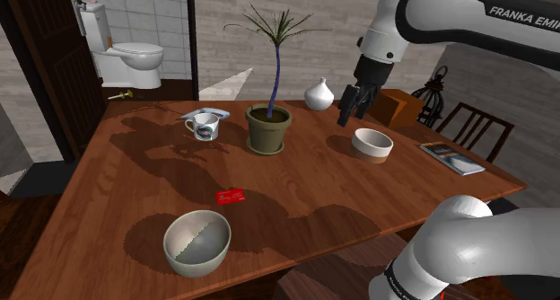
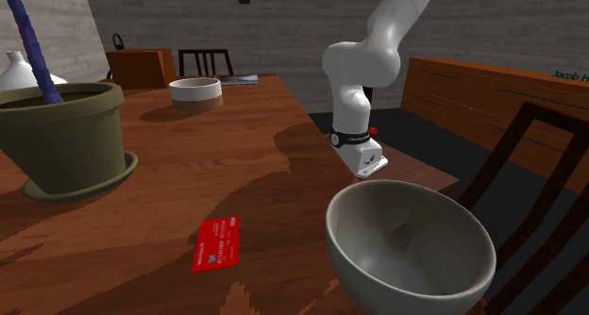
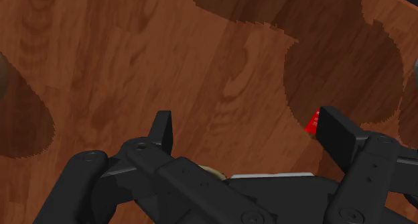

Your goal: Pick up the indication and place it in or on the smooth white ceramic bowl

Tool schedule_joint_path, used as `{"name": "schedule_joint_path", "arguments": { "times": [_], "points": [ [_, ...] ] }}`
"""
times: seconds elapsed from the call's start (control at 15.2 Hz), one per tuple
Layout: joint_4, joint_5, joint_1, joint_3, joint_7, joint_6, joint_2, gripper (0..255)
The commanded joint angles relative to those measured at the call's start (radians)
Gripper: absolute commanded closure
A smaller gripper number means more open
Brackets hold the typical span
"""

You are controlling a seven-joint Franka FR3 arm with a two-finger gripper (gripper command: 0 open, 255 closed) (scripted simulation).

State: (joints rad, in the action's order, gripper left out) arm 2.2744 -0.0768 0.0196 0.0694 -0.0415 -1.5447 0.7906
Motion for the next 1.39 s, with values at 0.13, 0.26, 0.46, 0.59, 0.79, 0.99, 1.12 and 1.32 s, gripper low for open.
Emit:
{"name": "schedule_joint_path", "arguments": {
  "times": [0.13, 0.26, 0.46, 0.59, 0.79, 0.99, 1.12, 1.32],
  "points": [
    [-0.039, 0.016, -0.02, 0.021, -0.036, -0.019, -0.093, 0],
    [-0.081, 0.035, -0.038, 0.044, -0.07, -0.034, -0.184, 0],
    [-0.146, 0.067, -0.062, 0.082, -0.115, -0.049, -0.318, 0],
    [-0.192, 0.093, -0.077, 0.108, -0.141, -0.055, -0.405, 0],
    [-0.261, 0.137, -0.1, 0.15, -0.176, -0.058, -0.533, 0],
    [-0.332, 0.189, -0.125, 0.191, -0.205, -0.054, -0.658, 0],
    [-0.379, 0.227, -0.145, 0.217, -0.223, -0.048, -0.741, 0],
    [-0.448, 0.289, -0.179, 0.252, -0.248, -0.034, -0.862, 0]
  ]
}}
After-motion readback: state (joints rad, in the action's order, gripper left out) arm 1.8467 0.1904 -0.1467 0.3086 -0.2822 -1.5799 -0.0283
